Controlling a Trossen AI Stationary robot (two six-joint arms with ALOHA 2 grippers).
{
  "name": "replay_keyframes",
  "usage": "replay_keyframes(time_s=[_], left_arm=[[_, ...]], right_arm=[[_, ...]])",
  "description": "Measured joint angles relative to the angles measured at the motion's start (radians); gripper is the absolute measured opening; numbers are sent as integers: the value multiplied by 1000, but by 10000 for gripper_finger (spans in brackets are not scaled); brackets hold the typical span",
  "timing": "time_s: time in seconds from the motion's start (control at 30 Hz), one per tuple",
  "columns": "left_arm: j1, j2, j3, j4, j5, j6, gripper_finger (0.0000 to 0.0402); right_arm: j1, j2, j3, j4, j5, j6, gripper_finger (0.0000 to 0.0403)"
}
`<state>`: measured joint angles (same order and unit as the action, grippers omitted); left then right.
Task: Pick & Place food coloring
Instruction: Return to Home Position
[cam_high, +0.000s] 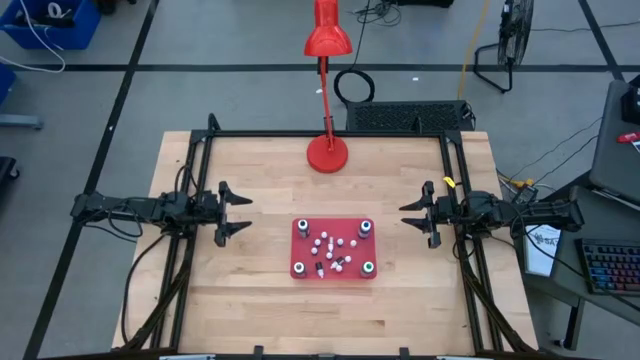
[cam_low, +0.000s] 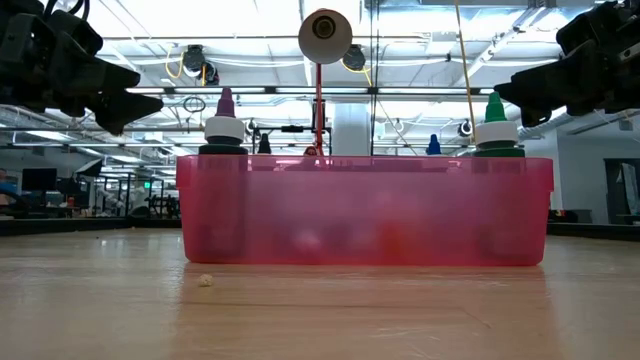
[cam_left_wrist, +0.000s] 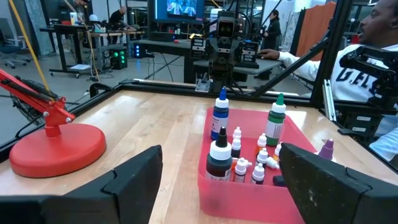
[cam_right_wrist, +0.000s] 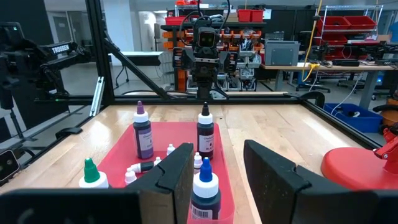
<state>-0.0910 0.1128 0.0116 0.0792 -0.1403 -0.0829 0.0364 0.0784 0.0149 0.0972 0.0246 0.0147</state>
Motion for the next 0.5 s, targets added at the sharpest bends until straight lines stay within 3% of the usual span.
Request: replay_keyframes(time_s=[0.5], left_arm=[[0, 0, 0, 0, 0, 0, 315]], right_arm=[[0, 0, 0, 0, 0, 0, 130]])
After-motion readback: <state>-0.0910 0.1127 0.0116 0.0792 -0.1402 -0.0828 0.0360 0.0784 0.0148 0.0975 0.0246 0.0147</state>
